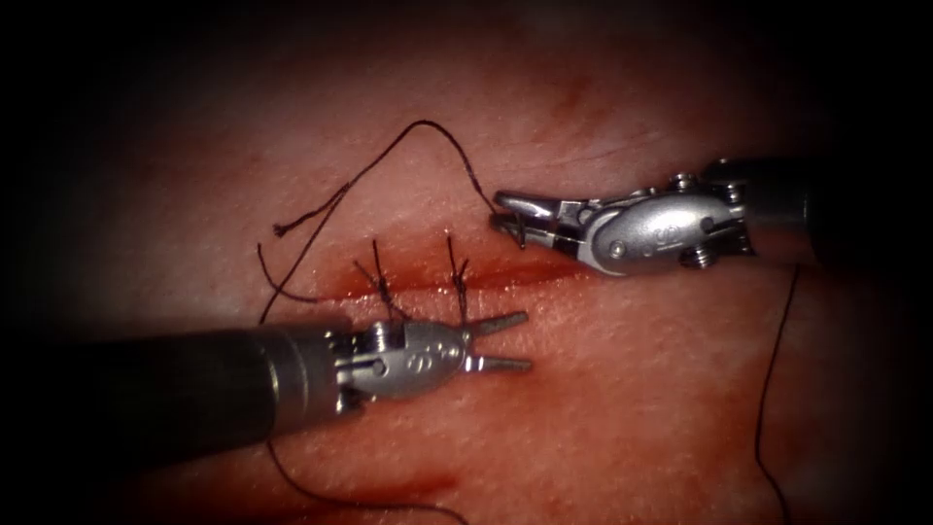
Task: Wound Closure
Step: Push needle through tissue above incision with right hand
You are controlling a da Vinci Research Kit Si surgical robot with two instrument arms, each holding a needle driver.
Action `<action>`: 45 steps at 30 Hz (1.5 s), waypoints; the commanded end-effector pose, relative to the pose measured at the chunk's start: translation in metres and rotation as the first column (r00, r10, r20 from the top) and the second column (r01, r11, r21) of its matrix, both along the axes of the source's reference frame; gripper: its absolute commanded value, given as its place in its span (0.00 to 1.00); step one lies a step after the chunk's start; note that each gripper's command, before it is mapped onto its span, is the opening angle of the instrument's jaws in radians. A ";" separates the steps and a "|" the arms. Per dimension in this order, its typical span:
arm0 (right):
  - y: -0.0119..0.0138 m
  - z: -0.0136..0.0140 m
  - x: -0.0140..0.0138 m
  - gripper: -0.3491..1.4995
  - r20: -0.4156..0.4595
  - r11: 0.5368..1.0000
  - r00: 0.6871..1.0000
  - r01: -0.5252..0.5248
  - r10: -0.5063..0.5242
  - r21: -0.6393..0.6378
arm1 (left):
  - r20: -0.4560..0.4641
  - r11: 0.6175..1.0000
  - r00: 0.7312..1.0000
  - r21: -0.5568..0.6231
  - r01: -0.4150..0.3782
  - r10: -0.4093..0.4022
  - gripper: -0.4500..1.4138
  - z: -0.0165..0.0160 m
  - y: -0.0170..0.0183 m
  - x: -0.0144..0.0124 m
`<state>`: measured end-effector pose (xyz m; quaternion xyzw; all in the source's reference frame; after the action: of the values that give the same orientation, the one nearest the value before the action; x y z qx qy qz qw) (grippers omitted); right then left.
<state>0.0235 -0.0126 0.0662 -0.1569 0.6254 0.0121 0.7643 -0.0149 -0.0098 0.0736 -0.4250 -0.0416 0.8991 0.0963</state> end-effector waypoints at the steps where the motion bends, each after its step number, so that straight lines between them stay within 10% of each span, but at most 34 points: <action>1: 0.0004 0.0007 0.0006 0.00 0.004 1.000 1.000 0.019 -0.019 -0.004 | 0.000 1.000 1.000 0.000 0.000 0.000 0.35 0.0004 0.0001 -0.0005; 11: 0.0029 0.0014 0.0011 0.00 -0.042 0.892 0.999 0.044 -0.028 0.449 | 0.001 1.000 1.000 0.001 0.000 0.000 0.35 0.0005 0.0003 -0.0004; 36: 0.0070 -0.0011 0.0005 0.00 -0.019 0.988 0.997 -0.077 0.081 0.135 | -0.001 0.999 1.000 0.043 0.018 -0.018 0.35 0.0034 -0.0027 0.0016; 45: 0.0086 0.0003 0.0011 0.00 -0.055 0.836 0.989 -0.083 0.134 0.543 | -0.002 0.998 1.000 0.051 0.024 -0.024 0.35 0.0043 -0.0033 0.0016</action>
<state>0.0236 -0.0038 0.0665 0.0499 0.6179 0.2581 0.7410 -0.0128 -0.0131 0.0774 -0.4217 -0.0587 0.8971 0.1183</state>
